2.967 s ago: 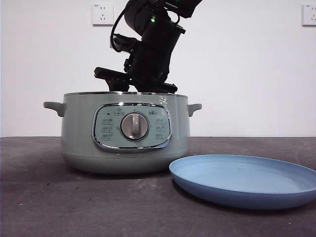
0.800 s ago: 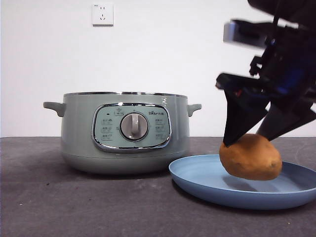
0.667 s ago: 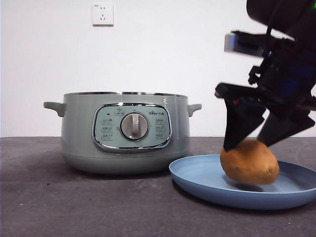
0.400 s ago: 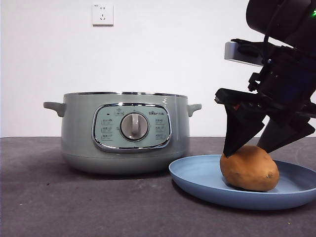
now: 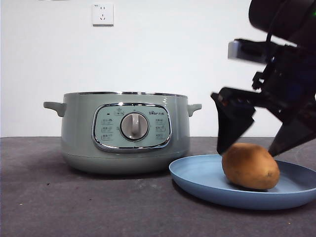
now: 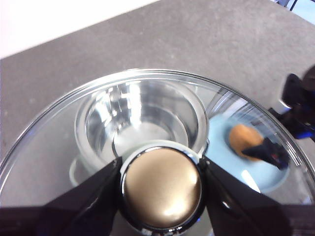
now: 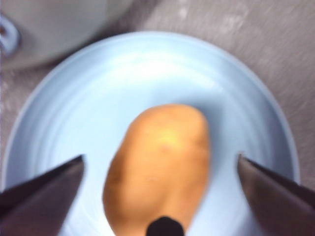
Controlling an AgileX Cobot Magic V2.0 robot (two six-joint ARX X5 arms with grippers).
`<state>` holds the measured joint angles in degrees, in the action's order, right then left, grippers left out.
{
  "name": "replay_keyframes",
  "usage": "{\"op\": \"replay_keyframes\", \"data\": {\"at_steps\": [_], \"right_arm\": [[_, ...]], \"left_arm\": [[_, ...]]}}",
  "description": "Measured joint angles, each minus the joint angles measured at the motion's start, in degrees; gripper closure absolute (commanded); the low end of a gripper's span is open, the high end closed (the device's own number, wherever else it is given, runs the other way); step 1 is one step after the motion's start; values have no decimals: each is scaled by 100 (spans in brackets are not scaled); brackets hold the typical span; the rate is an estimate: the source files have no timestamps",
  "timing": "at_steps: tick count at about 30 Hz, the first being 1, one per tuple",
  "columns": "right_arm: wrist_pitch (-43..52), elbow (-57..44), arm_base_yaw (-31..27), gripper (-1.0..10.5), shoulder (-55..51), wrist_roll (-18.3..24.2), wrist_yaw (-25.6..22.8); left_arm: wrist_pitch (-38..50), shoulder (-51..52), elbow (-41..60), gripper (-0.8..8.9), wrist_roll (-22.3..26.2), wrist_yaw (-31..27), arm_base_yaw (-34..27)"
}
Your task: Take the potato out from the steamer,put the potato on the plate,close the lid
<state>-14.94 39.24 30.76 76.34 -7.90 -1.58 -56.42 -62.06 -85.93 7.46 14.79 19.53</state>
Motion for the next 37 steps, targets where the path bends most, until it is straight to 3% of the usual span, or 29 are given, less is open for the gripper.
{"op": "replay_keyframes", "data": {"at_steps": [24, 37], "right_arm": [[-1982, 984, -2, 379, -3373, 13, -9], [-2337, 1528, -2, 380, -3921, 13, -7]], "left_arm": [[2514, -2747, 0, 823, 114, -24, 481], [2994, -3600, 0, 823, 151, -157, 481]]}}
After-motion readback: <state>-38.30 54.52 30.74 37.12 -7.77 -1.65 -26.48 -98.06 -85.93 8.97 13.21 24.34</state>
